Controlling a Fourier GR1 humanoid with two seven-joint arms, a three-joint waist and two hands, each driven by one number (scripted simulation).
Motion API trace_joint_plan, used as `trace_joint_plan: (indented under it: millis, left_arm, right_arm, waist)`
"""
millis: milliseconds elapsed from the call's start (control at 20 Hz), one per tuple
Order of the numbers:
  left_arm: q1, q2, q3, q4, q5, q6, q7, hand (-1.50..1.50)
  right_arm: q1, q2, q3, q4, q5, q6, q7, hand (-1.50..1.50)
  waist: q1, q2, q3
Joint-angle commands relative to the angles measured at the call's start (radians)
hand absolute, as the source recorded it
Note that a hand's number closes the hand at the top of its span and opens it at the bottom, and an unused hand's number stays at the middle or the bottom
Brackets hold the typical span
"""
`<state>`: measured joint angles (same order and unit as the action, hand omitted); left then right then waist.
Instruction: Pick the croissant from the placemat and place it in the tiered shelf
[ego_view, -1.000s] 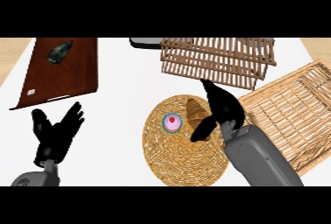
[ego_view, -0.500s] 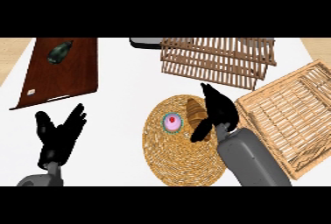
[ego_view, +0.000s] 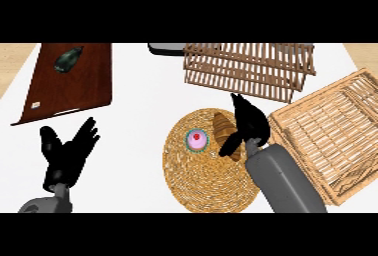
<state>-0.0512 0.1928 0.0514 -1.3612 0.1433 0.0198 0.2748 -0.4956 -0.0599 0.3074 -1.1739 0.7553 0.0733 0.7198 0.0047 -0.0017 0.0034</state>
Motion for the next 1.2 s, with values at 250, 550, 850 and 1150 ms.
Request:
trace_joint_plan:
  millis: [250,550,850,1150]
  left_arm:
    - [0.022,-0.013,0.004,-0.027,-0.005,-0.023,0.041,0.00]
    - [0.043,-0.033,0.013,0.056,-0.014,-0.035,-0.065,0.00]
    - [0.038,-0.035,-0.002,0.017,-0.035,-0.031,-0.035,0.00]
    - [0.024,-0.017,0.020,-0.069,-0.015,-0.016,0.086,0.00]
  right_arm:
    - [-0.128,0.059,-0.049,0.249,0.029,-0.123,-0.118,-1.50]
    - [-0.069,0.006,0.054,0.256,0.040,0.079,-0.280,1.50]
    - [-0.080,0.058,0.056,0.348,-0.019,-0.096,-0.361,1.50]
    - [-0.015,0.059,0.144,0.008,-0.015,-0.052,-0.201,1.50]
  waist:
    - [0.006,0.003,-0.003]
    - [0.005,0.005,-0.004]
    - [0.010,0.005,-0.003]
    - [-0.001,-0.001,-0.003]
